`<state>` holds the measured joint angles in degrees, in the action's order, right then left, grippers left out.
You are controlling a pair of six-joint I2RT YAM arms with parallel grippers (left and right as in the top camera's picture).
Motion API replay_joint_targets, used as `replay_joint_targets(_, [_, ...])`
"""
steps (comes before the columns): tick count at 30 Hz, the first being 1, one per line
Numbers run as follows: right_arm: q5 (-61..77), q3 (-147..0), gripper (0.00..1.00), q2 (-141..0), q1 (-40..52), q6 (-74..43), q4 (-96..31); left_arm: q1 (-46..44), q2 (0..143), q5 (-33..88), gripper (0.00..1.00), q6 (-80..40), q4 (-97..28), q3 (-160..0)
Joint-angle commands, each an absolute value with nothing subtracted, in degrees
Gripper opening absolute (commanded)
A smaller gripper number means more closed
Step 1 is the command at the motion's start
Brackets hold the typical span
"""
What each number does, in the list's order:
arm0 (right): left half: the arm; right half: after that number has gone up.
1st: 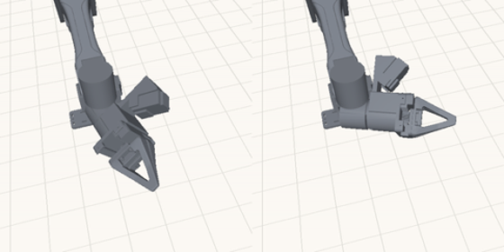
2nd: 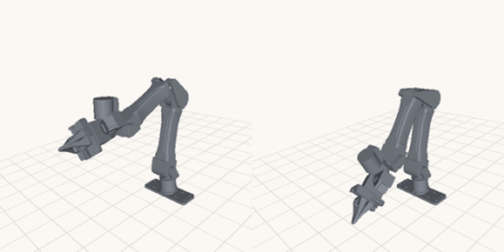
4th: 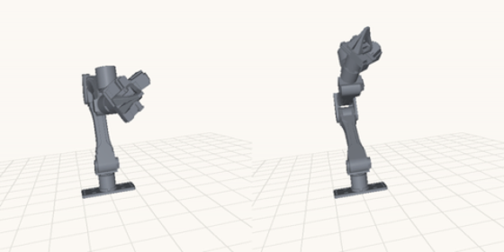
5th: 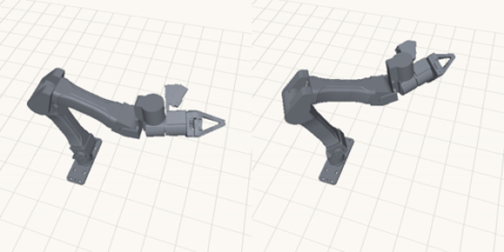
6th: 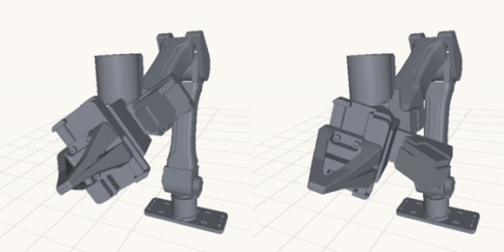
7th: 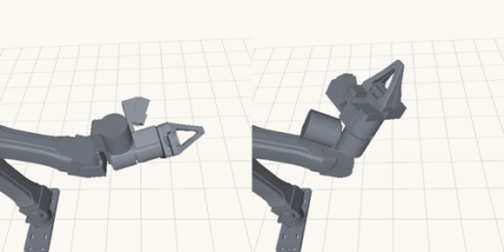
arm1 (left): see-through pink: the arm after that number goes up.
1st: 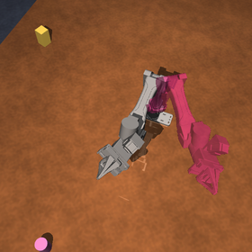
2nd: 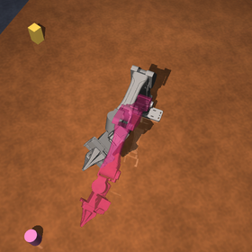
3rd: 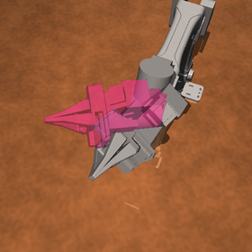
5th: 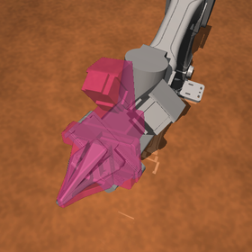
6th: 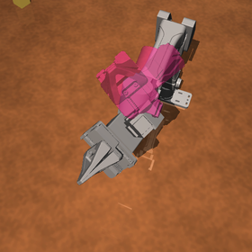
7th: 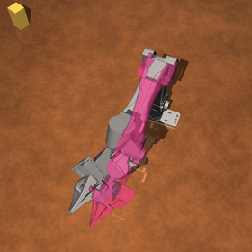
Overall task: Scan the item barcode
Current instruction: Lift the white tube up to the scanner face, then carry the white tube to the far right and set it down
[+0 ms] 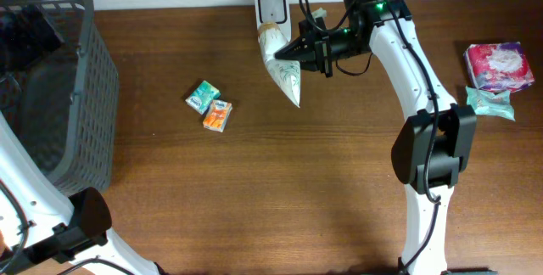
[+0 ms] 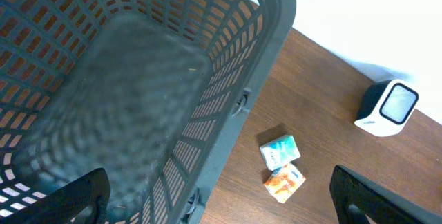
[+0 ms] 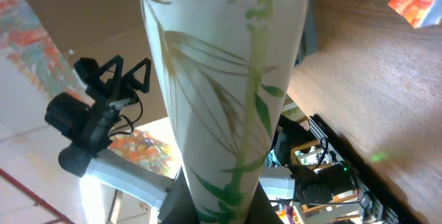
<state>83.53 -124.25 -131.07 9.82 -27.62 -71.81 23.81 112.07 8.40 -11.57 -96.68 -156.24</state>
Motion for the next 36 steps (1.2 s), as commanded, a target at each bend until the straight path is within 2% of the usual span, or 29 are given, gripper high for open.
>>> replay_joint_targets(1, [88.9,-125.6,0.04,-128.5,11.0,-21.9,-71.9,24.2,111.0,8.6,0.99,-11.0,-96.7,-156.2])
replay_joint_targets(5, [87.4,-125.6,0.04,-128.5,12.9,-19.7,-69.6,24.2,111.0,8.6,0.99,-11.0,-96.7,-156.2])
replay_joint_targets(9, [50.3,-125.6,0.04,-128.5,15.4,-23.5,-66.4,24.2,111.0,8.6,0.99,-11.0,-96.7,-156.2])
replay_joint_targets(12, [21.6,-125.6,0.04,-128.6,18.7,-23.3,-55.1,24.2,111.0,8.6,0.99,-11.0,-96.7,-156.2])
replay_joint_targets(15, [3.0,-124.9,0.04,-129.2,21.1,-18.4,-42.8,24.2,111.0,8.6,0.99,-11.0,-96.7,-156.2])
replay_joint_targets(18, [0.8,-123.7,0.04,-132.5,22.8,-8.0,-29.3,24.2,111.0,8.6,0.99,-11.0,-96.7,-156.2])
replay_joint_targets(20, [0.8,-123.6,0.04,-136.0,22.7,-5.8,-23.4,24.2,111.0,8.6,0.99,-11.0,-96.7,-156.2])
replay_joint_targets(26, [0.8,-123.8,0.04,-139.4,21.1,-6.5,-20.2,24.2,111.0,8.6,0.99,-11.0,-96.7,-156.2])
replay_joint_targets(32, [0.5,-123.8,0.04,-128.3,15.3,-12.9,-25.7,24.2,111.0,8.6,0.99,-11.0,-96.7,-156.2])
replay_joint_targets(36, [-6.8,-123.8,0.04,-122.3,4.1,-17.5,-42.5,24.2,111.0,8.6,0.99,-11.0,-96.7,-156.2])
